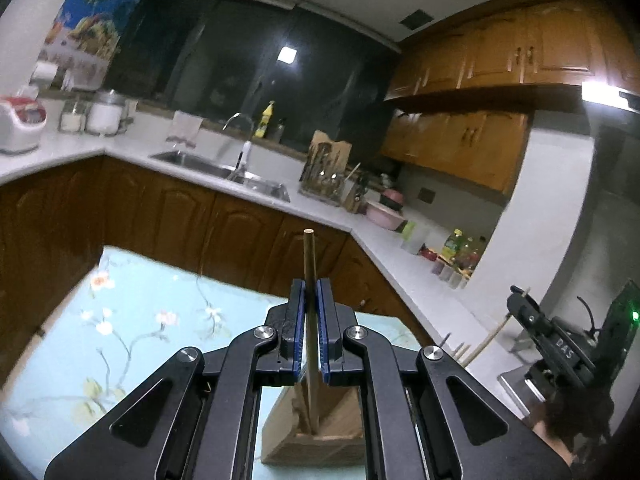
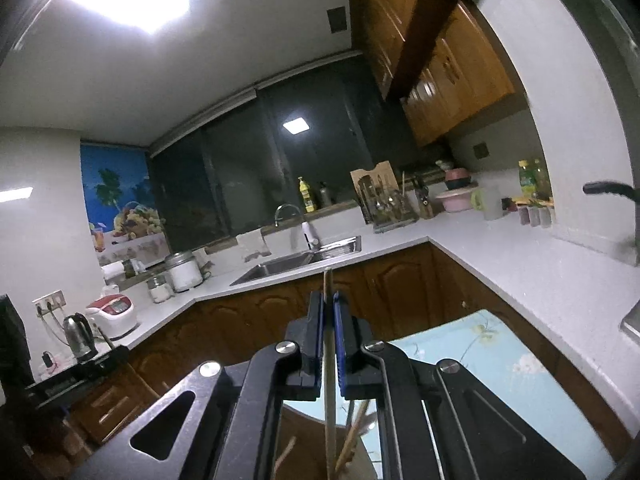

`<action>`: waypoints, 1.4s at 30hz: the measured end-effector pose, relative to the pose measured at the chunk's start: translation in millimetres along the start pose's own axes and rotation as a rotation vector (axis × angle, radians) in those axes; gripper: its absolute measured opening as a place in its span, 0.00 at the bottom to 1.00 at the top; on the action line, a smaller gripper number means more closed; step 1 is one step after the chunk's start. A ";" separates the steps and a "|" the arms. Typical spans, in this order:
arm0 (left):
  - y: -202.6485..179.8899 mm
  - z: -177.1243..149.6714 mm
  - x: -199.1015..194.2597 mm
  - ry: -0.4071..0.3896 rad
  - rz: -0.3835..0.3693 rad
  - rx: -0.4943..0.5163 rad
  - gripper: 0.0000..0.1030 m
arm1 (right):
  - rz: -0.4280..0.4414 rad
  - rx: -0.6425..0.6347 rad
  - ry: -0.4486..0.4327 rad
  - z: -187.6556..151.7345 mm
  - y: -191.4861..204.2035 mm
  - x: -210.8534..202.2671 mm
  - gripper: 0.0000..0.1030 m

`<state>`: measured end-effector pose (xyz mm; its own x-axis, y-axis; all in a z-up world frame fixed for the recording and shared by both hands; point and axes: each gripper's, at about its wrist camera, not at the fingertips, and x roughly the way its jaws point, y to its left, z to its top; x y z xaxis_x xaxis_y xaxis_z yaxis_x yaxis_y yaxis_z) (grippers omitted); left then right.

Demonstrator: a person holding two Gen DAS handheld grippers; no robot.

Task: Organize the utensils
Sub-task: 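Lift both chopsticks and carry them above the wooden holder, then lower the chopsticks into the holder and open both tools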

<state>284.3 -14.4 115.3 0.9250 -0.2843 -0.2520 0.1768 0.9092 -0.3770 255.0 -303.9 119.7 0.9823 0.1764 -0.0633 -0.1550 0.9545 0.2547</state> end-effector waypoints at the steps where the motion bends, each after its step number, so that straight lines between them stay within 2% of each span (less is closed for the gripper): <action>1: 2.1 -4.7 2.8 0.006 0.004 -0.005 0.05 | -0.004 0.002 0.000 -3.3 -1.9 0.7 0.05; 5: 7.6 -23.3 13.7 0.043 0.010 -0.011 0.05 | -0.017 0.017 0.030 -17.3 -10.7 6.4 0.05; 9: 6.2 -29.0 18.3 0.066 0.005 -0.001 0.05 | -0.010 0.030 0.095 -28.2 -17.1 15.3 0.05; 15: -1.1 -36.8 31.3 0.142 -0.007 0.035 0.05 | 0.004 -0.001 0.211 -45.8 -14.7 29.8 0.05; 32: -0.1 -38.9 35.1 0.169 -0.005 0.034 0.06 | 0.001 0.017 0.244 -48.9 -20.9 33.9 0.06; 36: -0.4 -41.0 35.0 0.188 0.006 0.038 0.12 | 0.009 0.025 0.257 -49.8 -23.7 34.3 0.13; 38: 0.5 -41.8 31.8 0.190 0.011 0.029 0.22 | 0.007 0.029 0.250 -49.0 -25.3 30.9 0.22; 39: 1.5 -41.7 28.8 0.188 0.010 0.021 0.26 | 0.004 0.031 0.240 -48.1 -26.6 28.3 0.33; 40: 2.3 -41.3 25.8 0.184 0.011 0.015 0.37 | 0.002 0.037 0.228 -46.8 -28.6 25.2 0.47; 41: 3.6 -41.4 21.3 0.182 0.014 0.007 0.54 | 0.001 0.041 0.217 -45.9 -29.0 22.3 0.54; 42: 5.2 -41.5 17.5 0.182 0.017 0.000 0.64 | -0.002 0.045 0.204 -44.2 -29.9 18.3 0.67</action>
<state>287.5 -27.2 71.8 0.8519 -0.3195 -0.4150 0.1620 0.9143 -0.3713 273.0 -318.5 68.3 0.9400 0.2244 -0.2569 -0.1441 0.9439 0.2971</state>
